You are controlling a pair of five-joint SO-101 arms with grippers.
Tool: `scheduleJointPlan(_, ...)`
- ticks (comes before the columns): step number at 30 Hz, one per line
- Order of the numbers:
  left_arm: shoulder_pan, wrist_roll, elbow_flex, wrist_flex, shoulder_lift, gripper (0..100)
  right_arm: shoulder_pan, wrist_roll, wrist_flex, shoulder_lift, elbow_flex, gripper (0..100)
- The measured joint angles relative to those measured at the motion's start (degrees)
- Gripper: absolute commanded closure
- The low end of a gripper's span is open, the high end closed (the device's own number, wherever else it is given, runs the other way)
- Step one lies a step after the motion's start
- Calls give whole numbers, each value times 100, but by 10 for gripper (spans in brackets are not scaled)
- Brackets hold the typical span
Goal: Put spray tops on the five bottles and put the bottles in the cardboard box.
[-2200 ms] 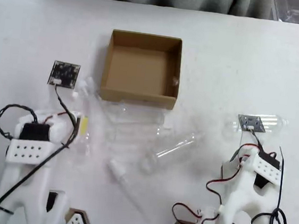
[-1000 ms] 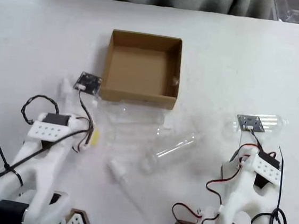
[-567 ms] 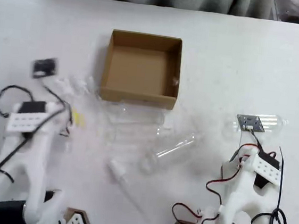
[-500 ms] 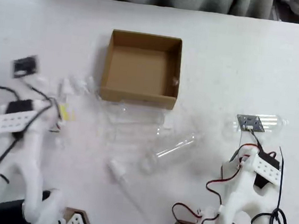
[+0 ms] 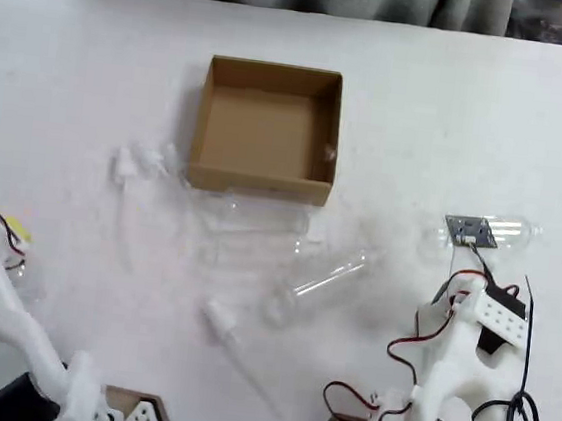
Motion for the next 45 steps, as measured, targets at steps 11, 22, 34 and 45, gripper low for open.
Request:
scheduleJointPlan(11,-158,-774,914,-1275,0,642,0,0,0,0,0,982)
scheduleJointPlan(22,-316,-1424,396,-589,0,644,0,0,0,0,0,982)
scheduleJointPlan(34,-316,-3015,-677,1292,-659,980,0,0,0,0,0,982)
scheduleJointPlan(45,-316,-4809,791,2022,-2752,978,0,0,0,0,0,982)
